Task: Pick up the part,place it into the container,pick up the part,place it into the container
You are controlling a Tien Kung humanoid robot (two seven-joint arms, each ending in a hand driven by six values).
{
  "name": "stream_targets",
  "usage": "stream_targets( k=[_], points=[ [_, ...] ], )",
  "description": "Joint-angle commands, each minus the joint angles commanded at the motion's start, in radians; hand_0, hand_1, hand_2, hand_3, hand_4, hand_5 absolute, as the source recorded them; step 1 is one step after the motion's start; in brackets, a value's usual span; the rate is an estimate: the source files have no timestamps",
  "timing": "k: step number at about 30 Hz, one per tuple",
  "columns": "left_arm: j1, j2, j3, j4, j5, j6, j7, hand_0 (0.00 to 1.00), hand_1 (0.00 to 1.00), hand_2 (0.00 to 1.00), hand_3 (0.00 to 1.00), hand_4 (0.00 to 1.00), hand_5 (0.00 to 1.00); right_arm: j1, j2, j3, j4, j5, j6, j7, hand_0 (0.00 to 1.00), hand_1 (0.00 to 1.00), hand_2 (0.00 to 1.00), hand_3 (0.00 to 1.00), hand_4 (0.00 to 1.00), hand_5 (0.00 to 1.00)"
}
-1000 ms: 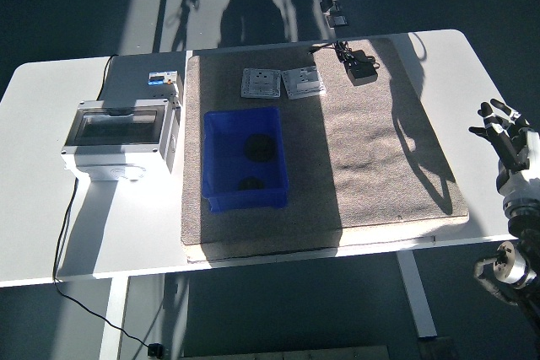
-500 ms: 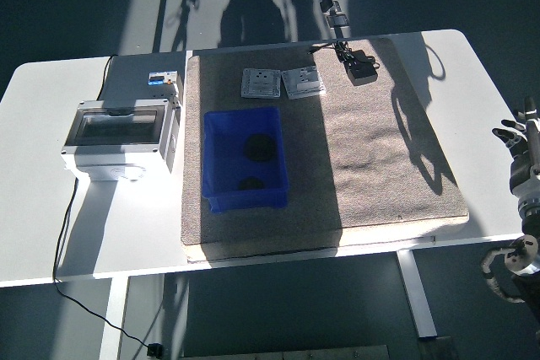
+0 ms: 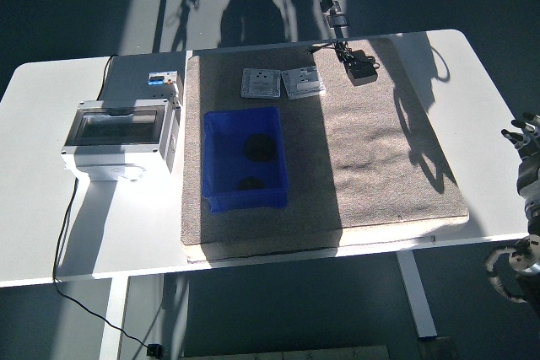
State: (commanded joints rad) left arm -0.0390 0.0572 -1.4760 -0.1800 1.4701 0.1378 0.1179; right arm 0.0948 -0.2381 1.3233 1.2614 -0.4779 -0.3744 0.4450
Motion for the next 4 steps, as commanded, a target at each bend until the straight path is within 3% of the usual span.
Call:
stream_targets(
  k=[4],
  points=[
    [0.000,0.001,0.000,0.000,-0.002,0.003,-0.003,0.684,0.651,0.629,0.639,0.660,0.623,-0.003,0.001,0.011,0.002,-0.002,0.001,0.003,0.661,0.352,0.427,0.458,0.998,0.733]
  ],
)
